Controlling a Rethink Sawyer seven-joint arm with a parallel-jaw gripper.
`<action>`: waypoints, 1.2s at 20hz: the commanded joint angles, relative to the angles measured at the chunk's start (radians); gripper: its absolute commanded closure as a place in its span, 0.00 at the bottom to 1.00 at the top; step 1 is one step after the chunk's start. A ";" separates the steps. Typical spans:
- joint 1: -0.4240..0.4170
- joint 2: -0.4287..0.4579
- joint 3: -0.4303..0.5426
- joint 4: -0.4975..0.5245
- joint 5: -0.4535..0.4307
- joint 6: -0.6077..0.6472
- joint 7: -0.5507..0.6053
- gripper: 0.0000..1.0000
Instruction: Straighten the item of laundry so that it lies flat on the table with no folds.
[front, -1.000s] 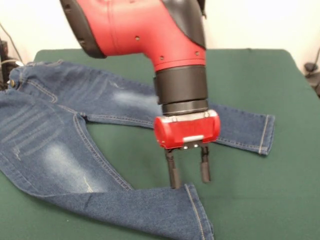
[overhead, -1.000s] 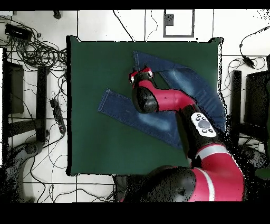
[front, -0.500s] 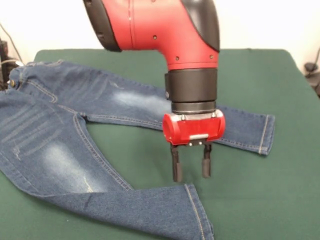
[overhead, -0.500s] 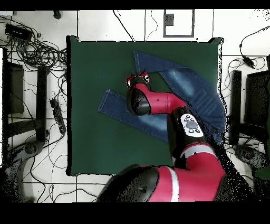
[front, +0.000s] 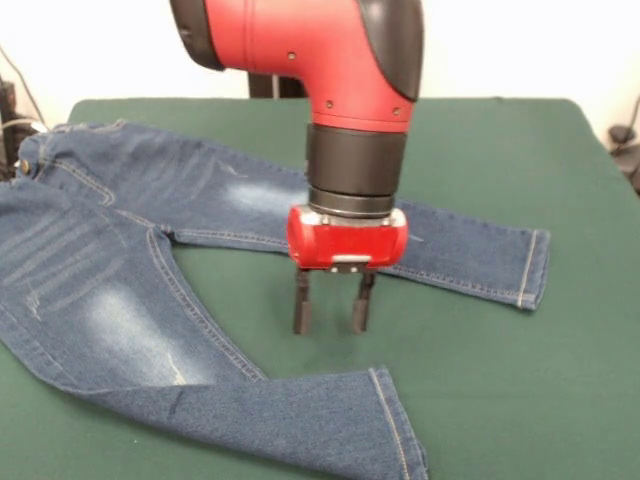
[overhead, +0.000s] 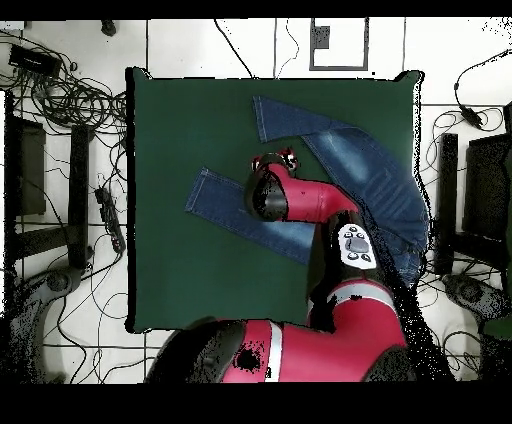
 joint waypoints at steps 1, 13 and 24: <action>0.008 0.118 -0.008 -0.049 0.075 0.053 0.206 0.00; -0.205 0.180 0.328 -0.032 -0.147 -0.152 0.143 0.00; -0.190 0.230 0.320 -0.100 -0.178 -0.182 0.177 0.00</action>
